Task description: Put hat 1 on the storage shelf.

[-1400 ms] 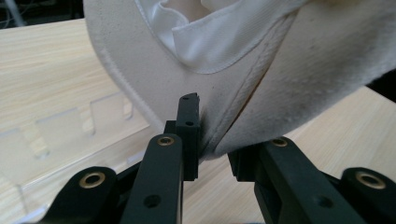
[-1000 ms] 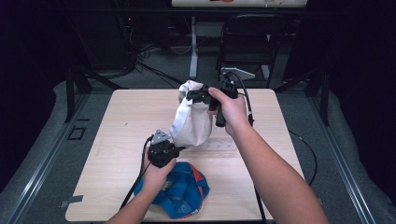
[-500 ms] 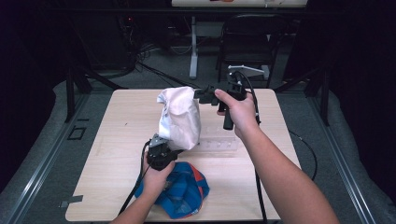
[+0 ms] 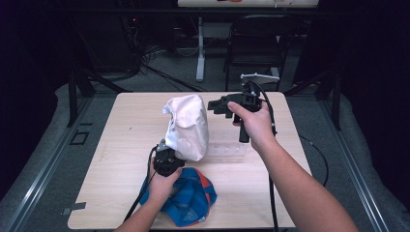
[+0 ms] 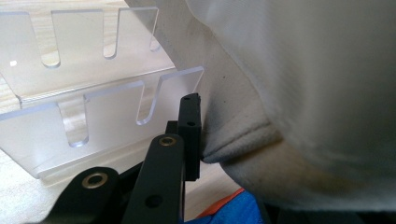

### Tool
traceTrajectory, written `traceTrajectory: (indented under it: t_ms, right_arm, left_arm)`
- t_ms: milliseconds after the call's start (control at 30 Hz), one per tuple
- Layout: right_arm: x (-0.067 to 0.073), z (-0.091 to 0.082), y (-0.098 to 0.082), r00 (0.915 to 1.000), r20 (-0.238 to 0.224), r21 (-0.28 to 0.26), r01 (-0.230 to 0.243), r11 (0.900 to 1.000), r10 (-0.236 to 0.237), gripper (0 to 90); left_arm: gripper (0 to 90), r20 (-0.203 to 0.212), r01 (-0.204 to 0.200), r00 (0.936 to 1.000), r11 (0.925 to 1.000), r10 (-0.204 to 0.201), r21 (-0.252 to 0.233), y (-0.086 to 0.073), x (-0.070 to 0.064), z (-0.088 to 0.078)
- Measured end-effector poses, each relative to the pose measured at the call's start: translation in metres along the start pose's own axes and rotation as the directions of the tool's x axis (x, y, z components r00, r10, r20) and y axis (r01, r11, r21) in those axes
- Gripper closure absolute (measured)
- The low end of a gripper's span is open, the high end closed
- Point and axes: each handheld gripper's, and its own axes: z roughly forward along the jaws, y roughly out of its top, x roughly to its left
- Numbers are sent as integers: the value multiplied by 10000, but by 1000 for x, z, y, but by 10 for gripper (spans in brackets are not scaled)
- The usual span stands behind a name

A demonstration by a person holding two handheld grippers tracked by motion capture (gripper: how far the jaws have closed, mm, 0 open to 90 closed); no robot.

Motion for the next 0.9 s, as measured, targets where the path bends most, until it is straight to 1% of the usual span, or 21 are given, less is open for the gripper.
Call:
traceTrajectory:
  t_ms: [33,100,133,167,233,267,300,333,367,433,467,533,600,633,667,733,800,833,867,900]
  right_arm:
    - [-1,0,-1,10000,10,-6,19,10000,-19,621]
    - [-2,-1,-2,9999,76,21,87,10000,-87,620]
    - [-2,-2,-4,9999,102,-16,126,9999,-126,619]
    - [-3,-3,-4,9998,131,-1,173,9999,-173,619]
    - [-4,-4,-4,9995,202,-47,252,9997,-251,617]
    - [-4,-4,-5,9994,210,-54,272,9996,-271,617]
    - [-5,-5,-5,9994,231,-45,273,9996,-272,615]
    - [-5,-5,-5,9994,244,-51,235,9997,-233,613]
    - [-6,-6,-6,9993,257,-21,268,9996,-268,613]
    - [-8,-7,-7,9991,279,-24,330,9995,-329,611]
    - [-9,-8,-7,9992,310,-53,260,9996,-258,611]
    - [-12,-10,-8,9992,321,-55,242,9997,-240,610]
    - [-13,-11,-9,9990,355,-85,256,9996,-253,610]
    - [-14,-12,-9,9991,353,-92,233,9997,-230,610]
    - [-15,-14,-10,9990,377,-84,257,9996,-254,609]
    - [-17,-16,-11,9988,414,-108,280,9996,-275,606]
    - [-19,-17,-13,9983,493,-138,331,9994,-324,604]
    - [-20,-18,-14,9979,529,-111,389,9992,-383,602]
    - [-21,-20,-15,9975,587,-91,393,9992,-387,600]
    - [-22,-20,-16,9972,601,-134,458,9989,-450,599]
  left_arm:
    - [770,-117,-40,9999,9999,38,-134,0,-1,0]
    - [755,-236,-242,9994,9994,237,-230,-1,-4,-2]
    - [747,-260,-295,9992,9992,288,-271,-1,-5,-3]
    - [739,-286,-434,9987,9986,425,-293,0,-5,-5]
    - [703,-247,-417,9989,9977,404,-527,0,-6,-8]
    - [686,-273,-450,9987,9962,430,-751,1,-7,-11]
    - [662,-263,-519,9984,9957,501,-771,1,-7,-13]
    - [658,-237,-540,9984,9950,522,-846,1,-8,-14]
    - [658,-311,-788,9966,9930,763,-879,2,-7,-17]
    - [657,-425,-932,9951,9910,895,-958,2,-7,-22]
    - [656,-427,-849,9958,9910,808,-1031,2,-6,-23]
    - [652,-402,-744,9967,9921,706,-1006,2,-4,-24]
    - [634,-445,-844,9958,9922,805,-922,2,-3,-26]
    - [622,-454,-825,9959,9929,788,-862,2,-3,-27]
    - [602,-427,-809,9961,9924,772,-932,1,-2,-28]
    - [558,-475,-688,9968,9934,646,-922,-1,-1,-30]
    - [528,-409,-585,9977,9941,549,-915,-4,0,-34]
    - [516,-416,-614,9974,9947,581,-821,-6,1,-37]
    - [504,-418,-598,9975,9944,563,-866,-8,2,-39]
    - [495,-519,-594,9971,9950,553,-802,-11,3,-43]
